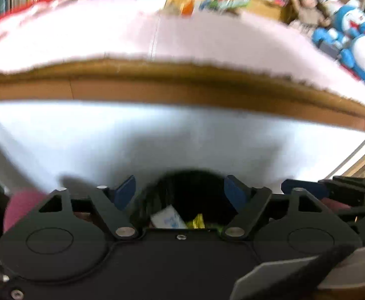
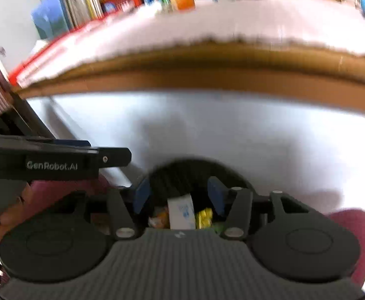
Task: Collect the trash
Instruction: 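Raise both open tools back over the bed, then grasp the white tissue with the left tool while the right grasps the orange cup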
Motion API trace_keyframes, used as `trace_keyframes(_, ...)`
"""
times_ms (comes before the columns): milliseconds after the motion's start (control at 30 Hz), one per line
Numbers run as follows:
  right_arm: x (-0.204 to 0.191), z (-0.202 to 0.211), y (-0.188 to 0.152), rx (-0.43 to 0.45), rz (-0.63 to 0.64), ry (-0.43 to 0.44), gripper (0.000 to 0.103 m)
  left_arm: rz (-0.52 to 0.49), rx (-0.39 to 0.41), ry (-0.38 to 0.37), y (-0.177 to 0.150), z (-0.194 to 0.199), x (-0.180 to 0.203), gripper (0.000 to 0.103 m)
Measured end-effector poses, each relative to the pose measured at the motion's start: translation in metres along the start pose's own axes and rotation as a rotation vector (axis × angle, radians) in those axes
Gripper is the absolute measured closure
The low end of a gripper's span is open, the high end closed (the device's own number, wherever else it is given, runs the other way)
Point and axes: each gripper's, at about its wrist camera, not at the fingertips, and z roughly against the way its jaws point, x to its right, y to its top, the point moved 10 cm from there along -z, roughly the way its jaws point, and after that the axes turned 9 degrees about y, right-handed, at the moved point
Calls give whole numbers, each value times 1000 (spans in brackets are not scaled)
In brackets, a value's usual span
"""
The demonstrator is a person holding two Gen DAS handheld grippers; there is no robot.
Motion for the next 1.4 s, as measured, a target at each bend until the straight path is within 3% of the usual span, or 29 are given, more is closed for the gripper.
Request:
trace_keyframes(300,-3,49,73,223,84,49,20,85,248,-23,72,53,-15,17)
trace_keyframes(667,26,46,153,343,138,-90,20,173,395,31,166,26,-23,16)
trace_keyframes(867,55,28,182,335,73,-115,20,175,390,97,207,-13,-35,20)
trace_keyframes(933,60,20,188,320,45,-109,20,188,370,110,216,-29,-41,39)
trace_keyframes(1000,65,9,196,305,22,-97,24,229,329,106,225,-47,-50,52)
trace_keyframes(1100,70,-9,209,283,-18,-78,33,331,272,62,236,-72,-63,59)
trace_keyframes(1200,69,-32,222,255,-15,-85,45,379,261,42,246,-90,-69,58)
trace_keyframes(1267,70,-49,229,220,-8,-113,55,380,270,29,252,-99,-67,45)
trace_keyframes(1300,71,-57,231,207,-17,-114,58,377,275,19,255,-104,-65,34)
trace_keyframes(1400,71,-73,234,191,-57,-94,58,366,270,12,260,-117,-57,34)
